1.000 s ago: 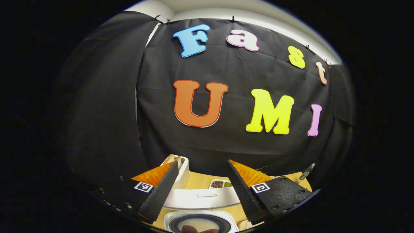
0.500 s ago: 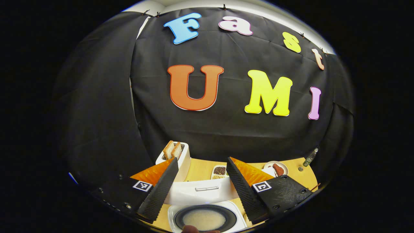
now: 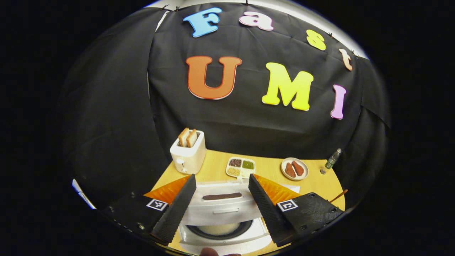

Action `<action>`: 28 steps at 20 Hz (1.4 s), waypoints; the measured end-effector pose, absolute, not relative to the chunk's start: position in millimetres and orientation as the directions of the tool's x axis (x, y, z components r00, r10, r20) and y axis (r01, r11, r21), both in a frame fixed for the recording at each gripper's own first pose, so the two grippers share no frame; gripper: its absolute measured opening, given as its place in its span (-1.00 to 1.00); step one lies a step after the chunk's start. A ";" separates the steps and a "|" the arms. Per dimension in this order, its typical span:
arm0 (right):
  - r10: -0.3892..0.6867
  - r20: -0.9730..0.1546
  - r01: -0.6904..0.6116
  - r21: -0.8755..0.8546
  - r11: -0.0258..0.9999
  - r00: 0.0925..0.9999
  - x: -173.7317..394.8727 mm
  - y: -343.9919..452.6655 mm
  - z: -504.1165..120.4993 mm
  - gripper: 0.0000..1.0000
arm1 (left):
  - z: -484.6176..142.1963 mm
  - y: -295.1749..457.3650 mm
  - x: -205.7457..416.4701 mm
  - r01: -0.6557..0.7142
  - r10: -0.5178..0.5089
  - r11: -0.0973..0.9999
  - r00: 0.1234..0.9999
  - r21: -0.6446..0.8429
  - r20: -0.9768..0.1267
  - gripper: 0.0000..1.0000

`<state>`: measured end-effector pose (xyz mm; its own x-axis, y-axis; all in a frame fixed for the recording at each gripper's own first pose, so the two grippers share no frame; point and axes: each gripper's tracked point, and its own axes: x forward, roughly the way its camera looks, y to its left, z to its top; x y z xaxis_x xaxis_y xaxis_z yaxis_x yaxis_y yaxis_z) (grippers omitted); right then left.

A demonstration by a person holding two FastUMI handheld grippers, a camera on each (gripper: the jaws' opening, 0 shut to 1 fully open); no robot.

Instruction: Close the left gripper, press the button to open the rice cooker; take a wooden spoon from the chopstick holder with the right hand, scoop a spoonful of rice and pour it into the rice cooker, then put the wooden spoon back into the chopstick holder.

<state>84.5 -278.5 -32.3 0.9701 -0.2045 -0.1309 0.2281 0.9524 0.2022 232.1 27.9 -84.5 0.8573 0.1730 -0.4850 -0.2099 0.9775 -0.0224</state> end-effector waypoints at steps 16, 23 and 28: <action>-0.123 -0.170 0.157 0.205 0.966 0.978 75.5 -257.9 -47.9 0.99 | -202.2 3.2 159.0 -0.257 0.125 0.961 0.724 -0.097 -0.679 0.95; -0.101 -0.205 0.153 0.252 0.956 0.974 83.0 -256.1 -64.9 0.99 | -216.5 2.9 152.4 -0.265 0.140 0.962 0.696 -0.071 -0.704 0.94; -0.094 -0.232 0.156 0.270 0.950 0.968 88.3 -261.5 -74.6 1.00 | -224.9 6.2 149.3 -0.254 0.186 0.967 0.696 0.005 -0.694 0.96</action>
<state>88.3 -261.5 -74.6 0.9682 -0.0937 -0.2318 0.1565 0.9501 0.2697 149.3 6.2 -224.9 0.6959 0.1862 -0.6935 -0.2540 0.9672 0.0047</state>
